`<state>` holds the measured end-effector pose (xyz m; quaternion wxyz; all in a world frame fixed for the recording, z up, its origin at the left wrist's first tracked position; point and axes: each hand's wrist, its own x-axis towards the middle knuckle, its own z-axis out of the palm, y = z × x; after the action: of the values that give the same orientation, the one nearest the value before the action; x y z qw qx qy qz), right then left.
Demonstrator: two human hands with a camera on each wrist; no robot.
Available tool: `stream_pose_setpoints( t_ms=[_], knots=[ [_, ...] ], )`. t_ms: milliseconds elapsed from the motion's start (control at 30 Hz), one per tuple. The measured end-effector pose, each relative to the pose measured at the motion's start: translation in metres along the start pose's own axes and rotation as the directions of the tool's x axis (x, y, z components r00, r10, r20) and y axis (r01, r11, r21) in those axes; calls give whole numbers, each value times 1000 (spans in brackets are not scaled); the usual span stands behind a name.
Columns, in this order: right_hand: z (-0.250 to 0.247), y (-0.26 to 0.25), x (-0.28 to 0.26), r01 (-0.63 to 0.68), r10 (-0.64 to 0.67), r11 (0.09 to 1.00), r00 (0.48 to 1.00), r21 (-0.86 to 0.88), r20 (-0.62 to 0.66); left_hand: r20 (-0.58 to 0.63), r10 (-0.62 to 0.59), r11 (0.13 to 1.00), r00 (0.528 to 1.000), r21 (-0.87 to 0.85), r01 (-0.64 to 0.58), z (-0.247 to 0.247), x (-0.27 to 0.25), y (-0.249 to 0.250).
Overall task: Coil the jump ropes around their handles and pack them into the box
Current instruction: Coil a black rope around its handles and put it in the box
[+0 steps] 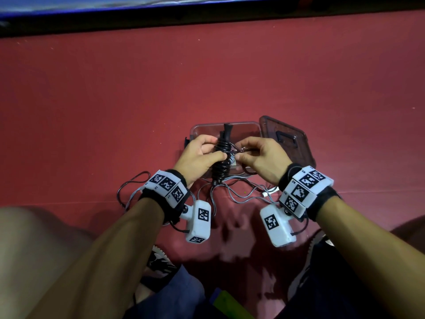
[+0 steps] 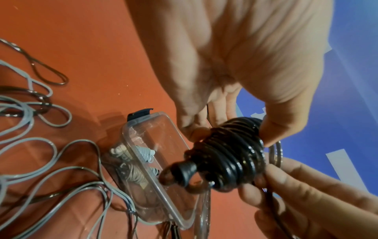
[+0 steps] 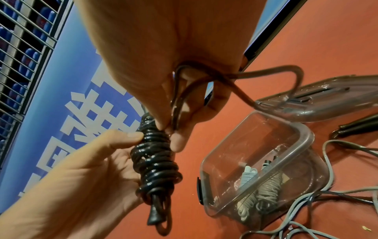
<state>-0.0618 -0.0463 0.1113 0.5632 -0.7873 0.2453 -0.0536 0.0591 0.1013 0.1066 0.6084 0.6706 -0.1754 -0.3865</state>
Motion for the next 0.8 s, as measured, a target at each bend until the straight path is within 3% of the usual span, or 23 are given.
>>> stream_pose_setpoints(
  t_ms=[333, 533, 800],
  knots=[
    [-3, -2, -1, 130, -141, 961, 990, -245, -30, 58, -37, 993, 998, -112, 43, 2, -4, 6],
    [-4, -8, -4, 127, -147, 931, 989, -342, -31, 45, 29, 998, 999, 55, -32, 1, -5, 5],
    [-4, -9, -4, 152, -162, 893, 987, -424, 13, -19, 38, 993, 999, 117, -35, 2, -2, 1]
  ],
)
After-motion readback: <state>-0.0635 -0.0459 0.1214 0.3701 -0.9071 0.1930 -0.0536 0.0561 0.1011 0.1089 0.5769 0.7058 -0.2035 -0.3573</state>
